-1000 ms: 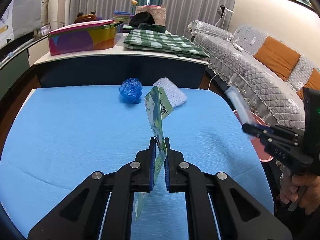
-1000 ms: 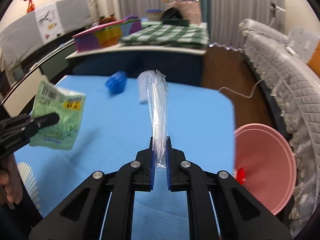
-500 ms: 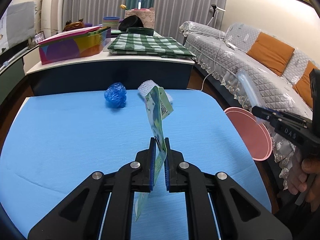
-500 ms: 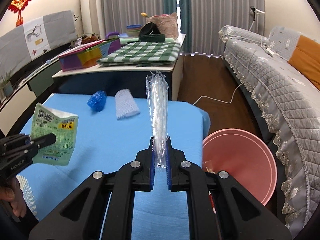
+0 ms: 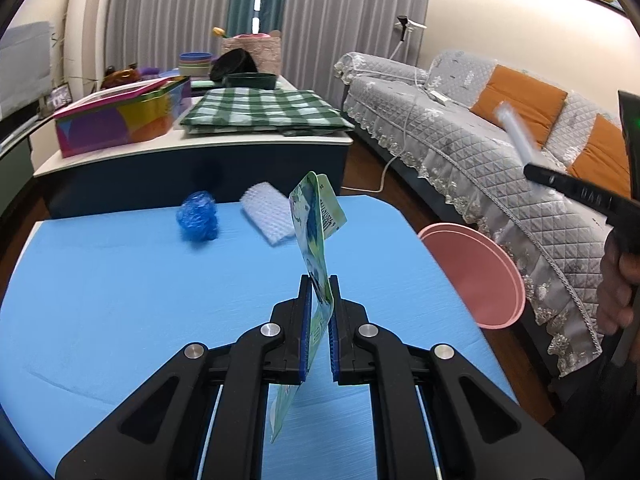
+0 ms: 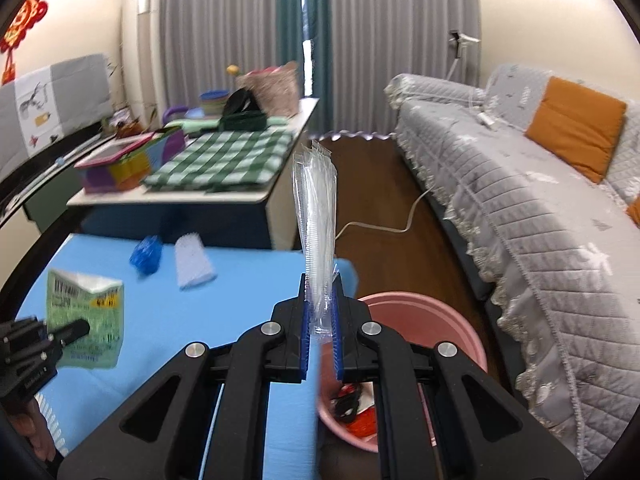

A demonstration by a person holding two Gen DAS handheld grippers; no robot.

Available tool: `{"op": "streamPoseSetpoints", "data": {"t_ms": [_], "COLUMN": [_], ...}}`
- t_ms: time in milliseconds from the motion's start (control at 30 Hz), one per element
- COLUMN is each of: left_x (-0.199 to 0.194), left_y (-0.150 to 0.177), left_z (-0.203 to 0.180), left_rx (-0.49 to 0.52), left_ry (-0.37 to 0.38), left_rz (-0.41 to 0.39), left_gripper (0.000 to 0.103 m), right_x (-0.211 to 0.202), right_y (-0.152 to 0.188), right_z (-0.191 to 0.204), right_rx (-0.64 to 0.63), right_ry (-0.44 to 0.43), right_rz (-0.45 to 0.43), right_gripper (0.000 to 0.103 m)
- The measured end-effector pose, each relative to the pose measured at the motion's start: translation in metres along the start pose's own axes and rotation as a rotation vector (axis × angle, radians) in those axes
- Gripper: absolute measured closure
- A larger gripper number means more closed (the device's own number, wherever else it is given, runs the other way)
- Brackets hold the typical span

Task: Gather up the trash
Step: 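Carry the green packet and straw pack over the pink bin with both tools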

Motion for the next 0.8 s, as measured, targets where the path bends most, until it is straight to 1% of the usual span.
{"op": "streamPoseSetpoints", "data": {"t_ms": [133,267,633,800], "left_x": [0.005,0.014,0.056,0.079], "left_y": [-0.011,-0.023,-0.064,-0.073], "left_z": [-0.017,-0.038,-0.117,-0.15], "left_rx": [0.002,0.008,0.066,0.083], "left_ry": [0.029,0.06,0.157,0.195], "left_rz": [0.002,-0.001,-0.003,0.007], "left_gripper": [0.095,0.095,0.095,0.095], "right_x": [-0.01,-0.014,0.003,0.014], "right_y": [-0.008,-0.012,-0.006,-0.002], "right_z": [-0.035,-0.061,-0.103,-0.117], "right_rx": [0.018,0.045,0.086,0.115], "right_ry": [0.056,0.093,0.149,0.156], "right_rz": [-0.005,-0.01,0.017,0.042], "right_gripper": [0.094,0.094,0.094,0.094]}}
Point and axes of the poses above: each gripper's, at about its wrist camera, not at the fingertips, and x roughly the way its jaws point, z to its left, y to its underside, the point moved 10 cm from there along x, roughly the way its jaws point, and after that the axes turned 4 degrees about y, right-handed, at the moved point
